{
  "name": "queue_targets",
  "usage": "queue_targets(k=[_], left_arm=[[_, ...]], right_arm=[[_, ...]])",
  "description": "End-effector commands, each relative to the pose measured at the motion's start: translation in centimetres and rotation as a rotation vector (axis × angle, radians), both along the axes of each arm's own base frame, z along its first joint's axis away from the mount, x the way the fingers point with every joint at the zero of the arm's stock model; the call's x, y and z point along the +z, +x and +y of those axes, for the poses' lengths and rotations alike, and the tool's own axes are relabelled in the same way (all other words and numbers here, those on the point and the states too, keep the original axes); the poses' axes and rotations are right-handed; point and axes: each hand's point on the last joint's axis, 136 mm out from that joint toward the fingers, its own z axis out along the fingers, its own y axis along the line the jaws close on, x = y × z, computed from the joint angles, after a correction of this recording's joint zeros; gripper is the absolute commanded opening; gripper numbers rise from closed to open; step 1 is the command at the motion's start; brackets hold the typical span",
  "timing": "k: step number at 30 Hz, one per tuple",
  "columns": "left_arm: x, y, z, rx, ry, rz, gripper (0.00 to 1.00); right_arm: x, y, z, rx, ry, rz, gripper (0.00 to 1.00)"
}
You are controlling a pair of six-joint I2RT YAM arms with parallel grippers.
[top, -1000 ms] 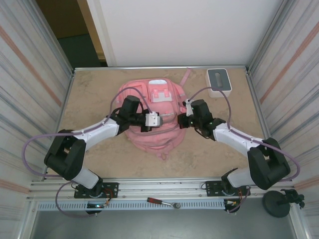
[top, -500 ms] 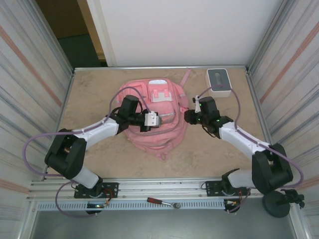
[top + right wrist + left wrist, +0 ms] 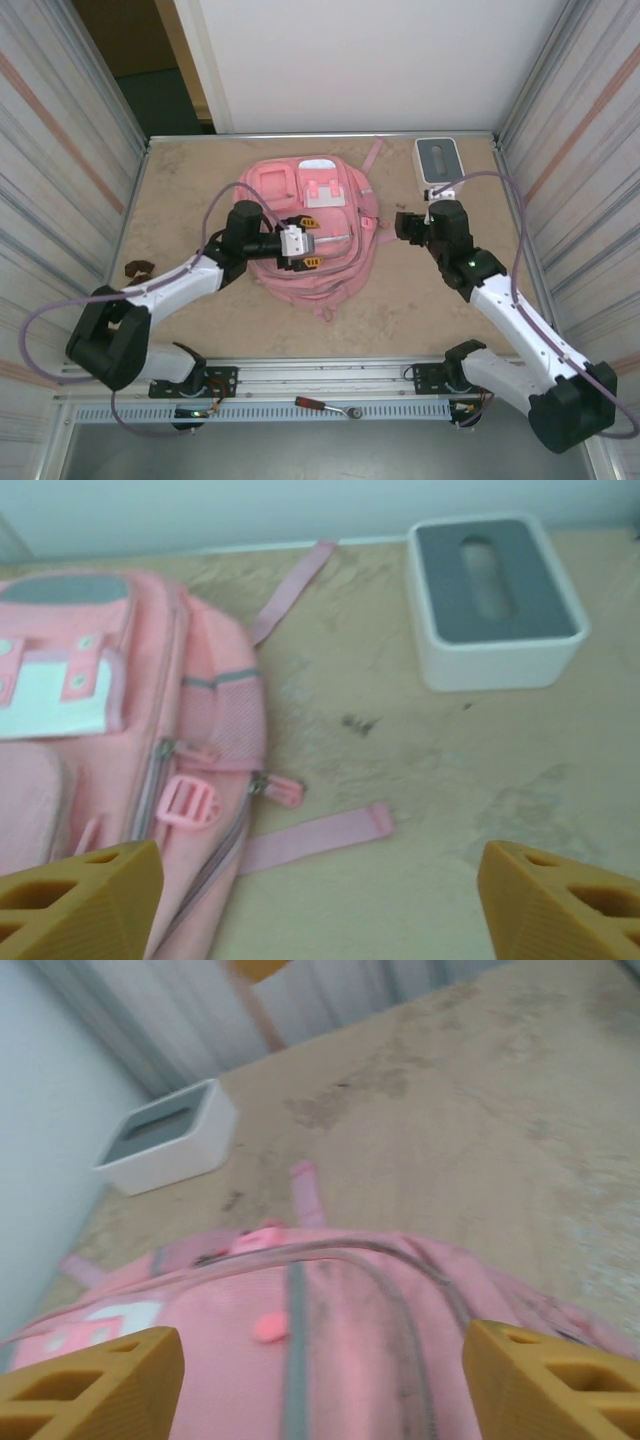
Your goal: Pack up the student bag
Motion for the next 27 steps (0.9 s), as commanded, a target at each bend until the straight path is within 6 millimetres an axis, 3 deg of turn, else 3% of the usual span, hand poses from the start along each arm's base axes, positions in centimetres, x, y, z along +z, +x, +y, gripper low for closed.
queue_targets(k=[1,5,9,12,18,21,27], left_arm=[[3.5,2.5,2.6,0.23,-0.117,-0.056,0.77],[5.4,4.9,7.1,0.503,-0.189,-0.082,0.85],[5.8,7.2,13.9,0.852,-0.272,-0.062,0.94],[5.0,7.7,19.3,1.064,-0.357,-0.035,0.97],[1.5,7.4,27.3,1.329,-0.498,0.051,0.99],[-0.6,7.6,29.8,1.422,-0.508,0.094,0.99],[-5.2,9.1,30.0,1.442,-0.433,0.206,0.99]], right_arm=[[2.5,-0.7,-3.9,-0.149,-0.095,-0.079,0.84],[3.7,-1.0,-6.8,-0.261,-0.117,-0.133,0.89],[2.8,-0.8,-9.2,-0.354,-0.096,-0.137,0.92],[1.5,-0.3,-10.3,-0.39,-0.096,-0.128,0.96],[-2.2,0.7,-12.5,-0.478,-0.102,-0.078,0.99],[-5.0,1.3,-13.1,-0.496,-0.1,-0.053,0.99],[-9.8,2.5,-13.0,-0.454,-0.135,-0.057,0.99]])
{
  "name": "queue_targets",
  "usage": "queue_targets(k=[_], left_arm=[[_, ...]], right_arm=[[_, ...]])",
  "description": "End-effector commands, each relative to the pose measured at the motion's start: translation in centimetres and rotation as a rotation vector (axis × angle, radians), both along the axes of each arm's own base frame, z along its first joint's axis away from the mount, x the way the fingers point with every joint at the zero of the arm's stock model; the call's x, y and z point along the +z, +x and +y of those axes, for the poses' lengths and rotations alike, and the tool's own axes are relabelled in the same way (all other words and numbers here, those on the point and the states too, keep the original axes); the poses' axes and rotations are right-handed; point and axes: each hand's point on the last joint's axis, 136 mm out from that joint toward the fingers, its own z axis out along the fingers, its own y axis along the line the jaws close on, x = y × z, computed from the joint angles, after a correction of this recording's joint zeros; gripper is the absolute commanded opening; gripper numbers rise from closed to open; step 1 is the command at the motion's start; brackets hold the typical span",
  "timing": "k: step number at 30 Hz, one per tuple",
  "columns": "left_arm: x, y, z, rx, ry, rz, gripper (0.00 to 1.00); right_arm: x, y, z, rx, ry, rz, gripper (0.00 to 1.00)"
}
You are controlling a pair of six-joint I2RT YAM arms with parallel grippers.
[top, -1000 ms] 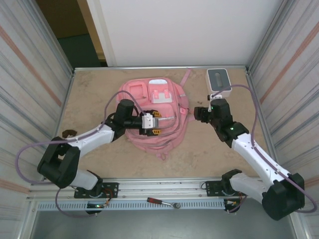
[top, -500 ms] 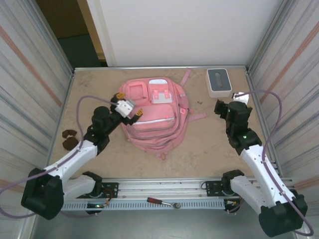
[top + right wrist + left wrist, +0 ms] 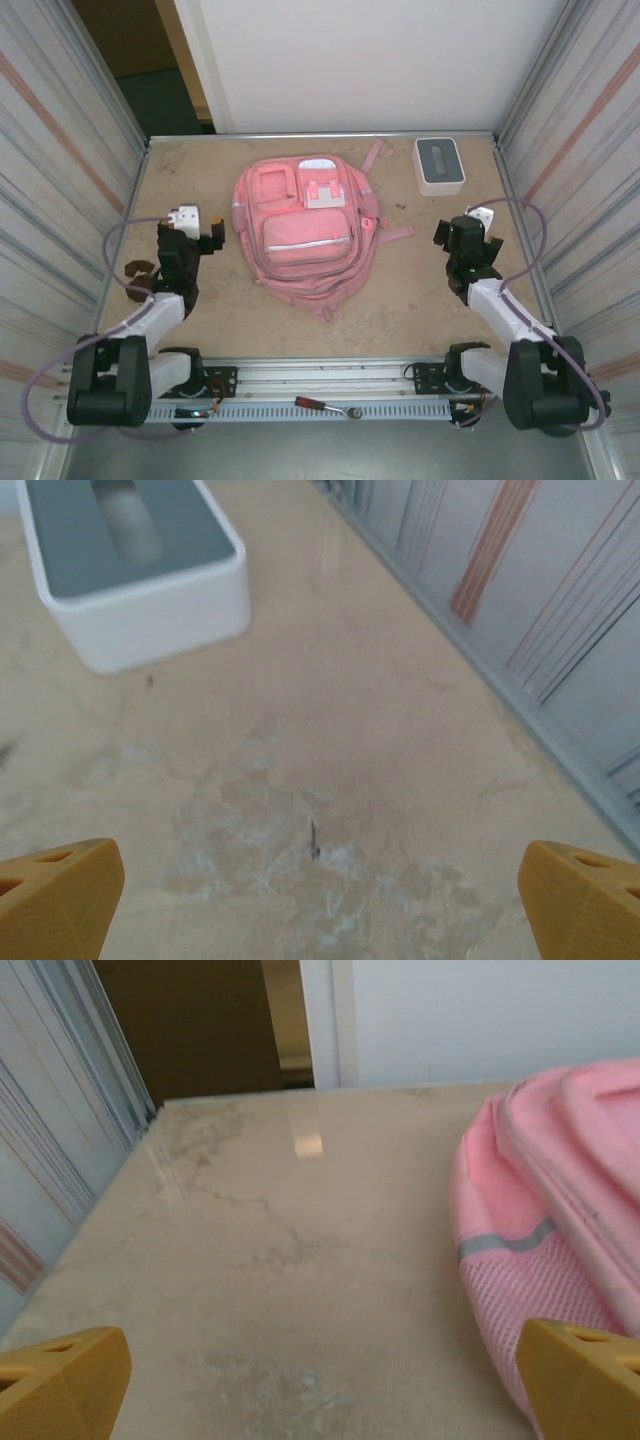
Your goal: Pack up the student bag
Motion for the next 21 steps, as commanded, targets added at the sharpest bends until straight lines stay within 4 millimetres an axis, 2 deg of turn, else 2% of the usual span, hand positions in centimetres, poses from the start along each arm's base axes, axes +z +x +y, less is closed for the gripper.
queue_targets(k=[1,4,7,14,19,21], left_arm=[[-1.2,1.0,-0.2,-0.003,-0.047,0.001,0.99],[-3.4,1.9,-0.7,-0.028,-0.046,0.036,0.99],[-5.2,2.6,-1.2,-0.062,-0.043,0.052,0.99],[-5.7,3.2,-2.3,-0.127,-0.035,0.099,0.99],[-6.0,3.6,-2.2,-0.134,-0.053,0.129,0.99],[-6.0,3.6,-2.2,-0.134,-0.053,0.129,0.99]], right_arm=[[0.0,1.8,0.2,0.029,0.009,-0.092,0.99],[-1.3,3.0,1.0,0.085,0.021,-0.074,0.99],[-1.6,4.2,1.9,0.14,0.017,-0.067,0.99],[-0.8,5.2,3.2,0.243,-0.024,-0.149,0.99],[-3.3,5.8,2.5,0.263,0.031,-0.179,0.99],[-3.5,6.4,2.7,0.275,0.038,-0.147,0.99]])
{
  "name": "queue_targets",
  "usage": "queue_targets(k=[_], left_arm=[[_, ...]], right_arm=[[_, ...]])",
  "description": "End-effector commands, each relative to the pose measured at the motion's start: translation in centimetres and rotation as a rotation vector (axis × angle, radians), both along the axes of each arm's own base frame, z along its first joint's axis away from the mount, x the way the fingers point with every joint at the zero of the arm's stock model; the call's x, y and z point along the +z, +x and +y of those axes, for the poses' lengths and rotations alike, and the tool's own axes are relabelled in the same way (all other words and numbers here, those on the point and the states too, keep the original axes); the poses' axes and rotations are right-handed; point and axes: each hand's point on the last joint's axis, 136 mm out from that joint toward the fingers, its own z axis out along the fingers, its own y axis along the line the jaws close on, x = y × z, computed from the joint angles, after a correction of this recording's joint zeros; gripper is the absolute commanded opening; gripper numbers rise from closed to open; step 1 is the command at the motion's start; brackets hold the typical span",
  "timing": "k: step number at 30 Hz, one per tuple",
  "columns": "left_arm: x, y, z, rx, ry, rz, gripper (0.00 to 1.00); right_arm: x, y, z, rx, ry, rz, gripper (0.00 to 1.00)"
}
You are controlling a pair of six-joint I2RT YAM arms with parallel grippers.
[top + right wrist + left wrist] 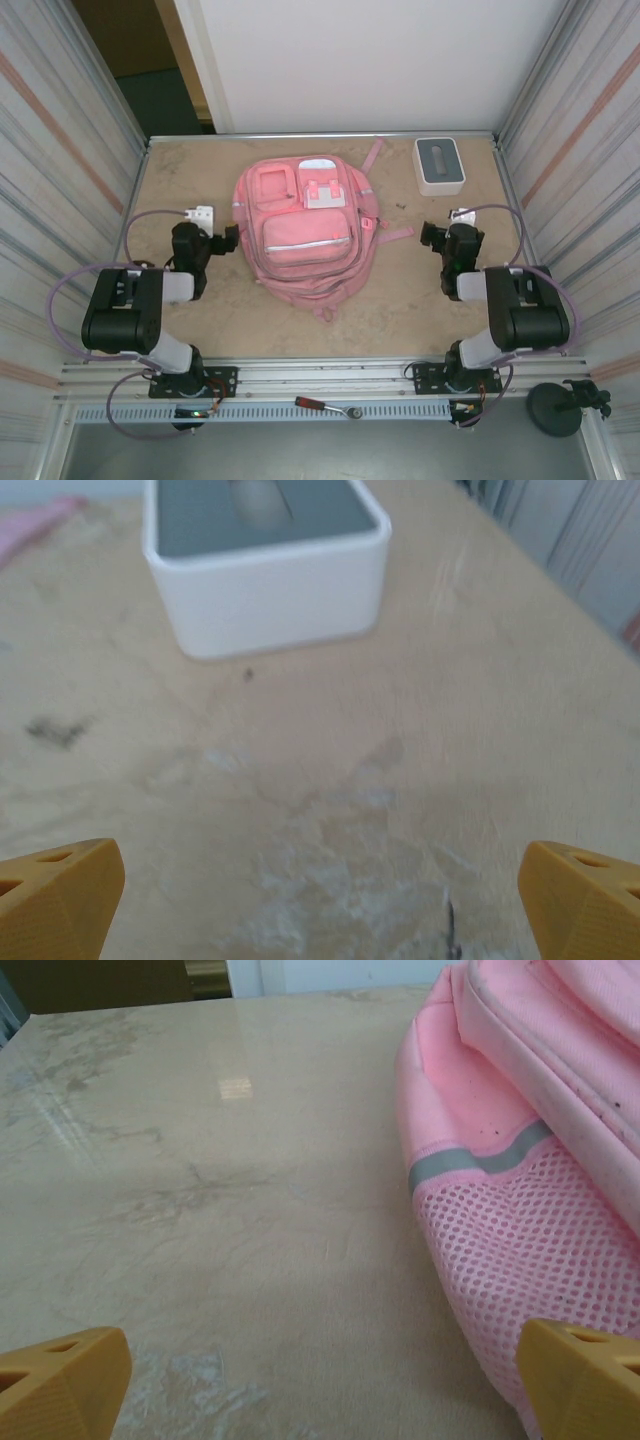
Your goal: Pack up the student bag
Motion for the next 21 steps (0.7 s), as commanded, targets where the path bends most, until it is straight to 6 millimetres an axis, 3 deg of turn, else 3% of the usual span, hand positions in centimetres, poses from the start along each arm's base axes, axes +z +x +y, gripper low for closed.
queue_targets(k=[1,21], left_arm=[[0.23,0.26,-0.05,-0.015,-0.001,0.003,0.99],[0.18,0.21,-0.07,-0.015,0.003,0.004,0.99]], right_arm=[[1.36,1.41,0.5,0.055,0.017,-0.053,0.99],[1.32,1.53,0.29,0.059,0.04,-0.047,0.99]])
